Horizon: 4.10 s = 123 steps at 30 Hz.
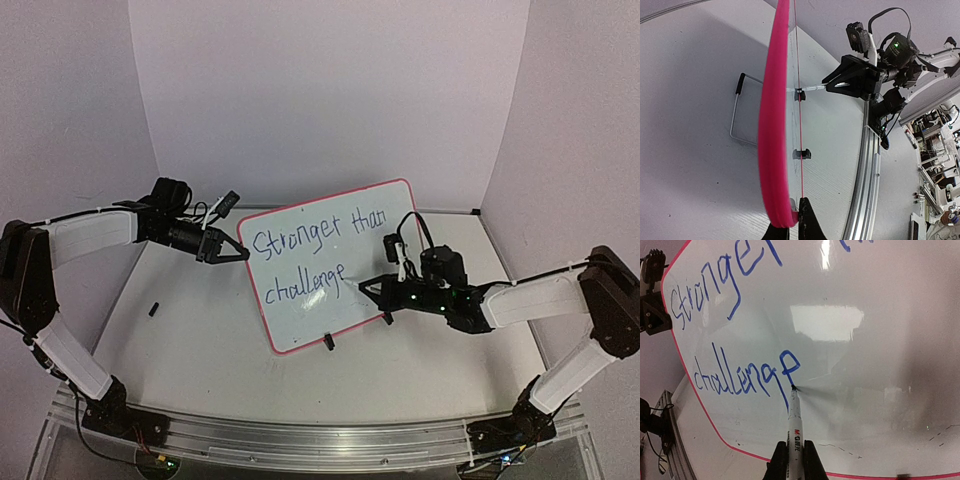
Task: Write a sentence on the whiteboard
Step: Write on the whiteboard with the whiteboard.
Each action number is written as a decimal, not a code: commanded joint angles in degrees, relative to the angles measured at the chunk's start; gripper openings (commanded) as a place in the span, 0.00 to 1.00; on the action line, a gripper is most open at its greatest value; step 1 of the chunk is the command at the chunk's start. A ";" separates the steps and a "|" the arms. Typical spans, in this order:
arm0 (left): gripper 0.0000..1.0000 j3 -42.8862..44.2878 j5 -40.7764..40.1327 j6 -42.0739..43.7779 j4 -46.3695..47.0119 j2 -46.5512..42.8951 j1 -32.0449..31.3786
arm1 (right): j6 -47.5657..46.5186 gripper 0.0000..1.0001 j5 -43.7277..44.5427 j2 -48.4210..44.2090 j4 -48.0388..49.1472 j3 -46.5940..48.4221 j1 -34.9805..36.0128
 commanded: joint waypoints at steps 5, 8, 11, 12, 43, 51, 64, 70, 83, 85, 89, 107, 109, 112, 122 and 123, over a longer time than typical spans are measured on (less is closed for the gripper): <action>0.00 1.44 -2.34 3.95 -0.14 1.86 -2.01 | 0.78 0.00 3.89 -2.09 -0.20 -0.75 -0.12; 0.00 1.36 -2.40 3.89 -0.15 1.76 -2.00 | 0.26 0.00 6.01 -3.99 -0.71 -0.32 -0.17; 0.00 1.34 -2.38 3.92 -0.20 1.68 -2.00 | -0.17 0.00 6.41 -6.37 -0.79 -0.07 -0.17; 0.00 1.43 -2.36 3.94 -0.18 1.68 -2.01 | -0.41 0.00 6.49 -6.94 -0.79 0.01 -0.20; 0.00 1.43 -2.34 3.97 -0.18 1.69 -2.00 | -3.43 0.00 4.57 -1.08 -1.11 3.85 -0.43; 0.00 1.48 -2.32 4.03 -0.18 1.84 -2.02 | -3.22 0.00 2.83 -1.37 -1.93 2.28 -0.38; 0.00 1.44 -2.23 3.99 -0.14 1.91 -2.02 | -2.52 0.00 8.19 -4.17 -4.58 0.40 -0.42; 0.00 1.43 -2.25 3.96 -0.14 1.72 -2.09 | -2.34 0.00 9.11 -4.01 -5.57 0.46 -0.42; 0.00 1.43 -2.17 3.92 -0.11 1.78 -2.09 | -2.11 0.00 6.54 -5.37 -6.77 -1.77 -0.26; 0.00 1.46 -2.16 3.89 -0.09 1.89 -2.10 | -2.27 0.00 5.70 -5.17 -6.68 -1.66 -0.02; 0.00 1.43 -2.16 3.80 -0.08 1.94 -2.13 | -2.94 0.00 4.35 -4.89 -6.21 -0.94 0.57; 0.00 1.37 -2.21 3.80 -0.09 1.66 -2.35 | -0.46 0.00 11.63 -9.59 -7.71 -0.24 1.00; 0.00 1.34 -2.24 3.89 -0.09 1.68 -2.35 | 0.11 0.00 12.05 -9.15 -7.86 -0.57 1.02; 0.00 1.35 -2.30 3.93 -0.18 1.72 -2.35 | 0.62 0.00 12.68 -8.78 -7.95 -0.94 0.91; 0.00 1.34 -2.27 3.90 -0.18 1.83 -2.44 | 0.13 0.00 12.66 -5.91 -8.44 0.10 0.89; 0.00 1.34 -2.31 3.95 -0.18 1.85 -2.44 | 0.08 0.00 12.71 -5.76 -8.44 0.12 0.89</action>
